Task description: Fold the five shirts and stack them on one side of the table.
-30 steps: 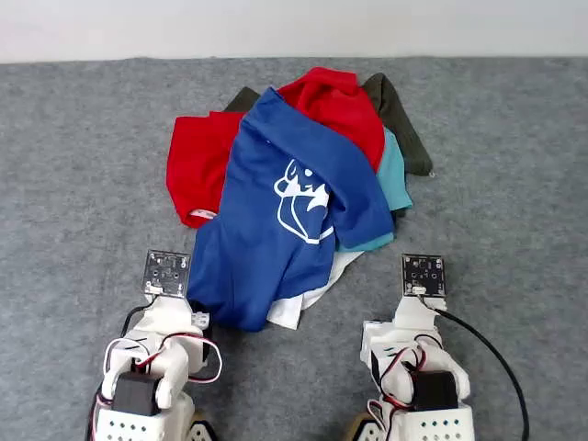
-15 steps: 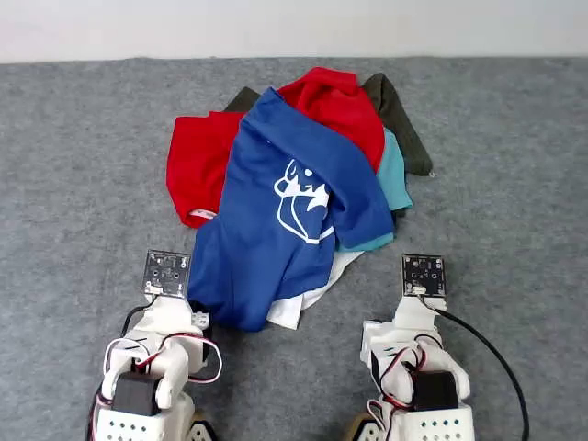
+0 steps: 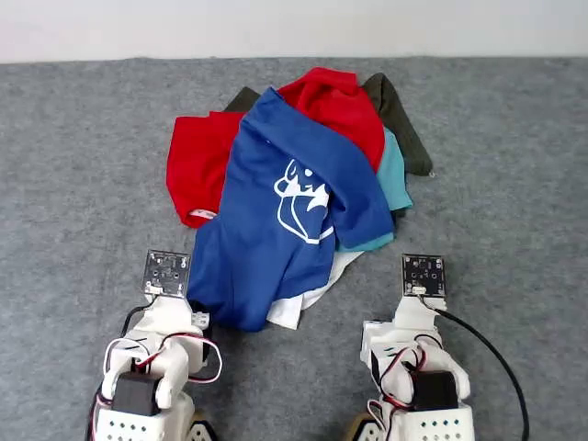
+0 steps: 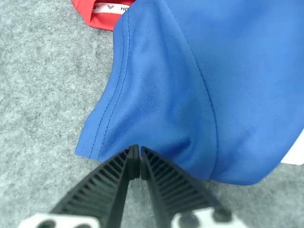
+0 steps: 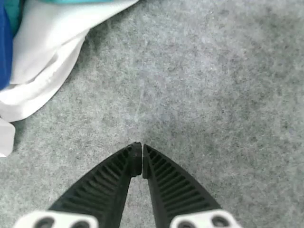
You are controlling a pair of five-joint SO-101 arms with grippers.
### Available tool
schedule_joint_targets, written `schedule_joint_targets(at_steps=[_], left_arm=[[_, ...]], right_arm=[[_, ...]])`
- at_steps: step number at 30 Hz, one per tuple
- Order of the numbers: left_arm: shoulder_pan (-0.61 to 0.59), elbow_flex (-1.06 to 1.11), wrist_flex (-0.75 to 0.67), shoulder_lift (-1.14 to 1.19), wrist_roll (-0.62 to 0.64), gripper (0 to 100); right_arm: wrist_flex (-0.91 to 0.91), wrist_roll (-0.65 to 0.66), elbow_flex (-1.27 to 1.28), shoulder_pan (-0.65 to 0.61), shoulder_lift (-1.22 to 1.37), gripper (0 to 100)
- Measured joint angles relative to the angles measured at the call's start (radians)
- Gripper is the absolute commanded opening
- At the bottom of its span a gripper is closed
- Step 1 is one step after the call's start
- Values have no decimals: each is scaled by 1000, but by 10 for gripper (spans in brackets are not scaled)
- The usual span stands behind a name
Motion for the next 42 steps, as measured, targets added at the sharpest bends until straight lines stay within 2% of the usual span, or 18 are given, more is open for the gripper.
schedule_joint_targets(at_steps=[27, 33, 42], left_arm=[[5, 0, 0, 0, 0, 15], [149, 0, 0, 0, 2, 15], [253, 0, 0, 0, 0, 15]], right_arm=[[0, 0, 0, 0, 0, 9], [0, 0, 0, 0, 0, 9], [0, 0, 0, 0, 0, 9]])
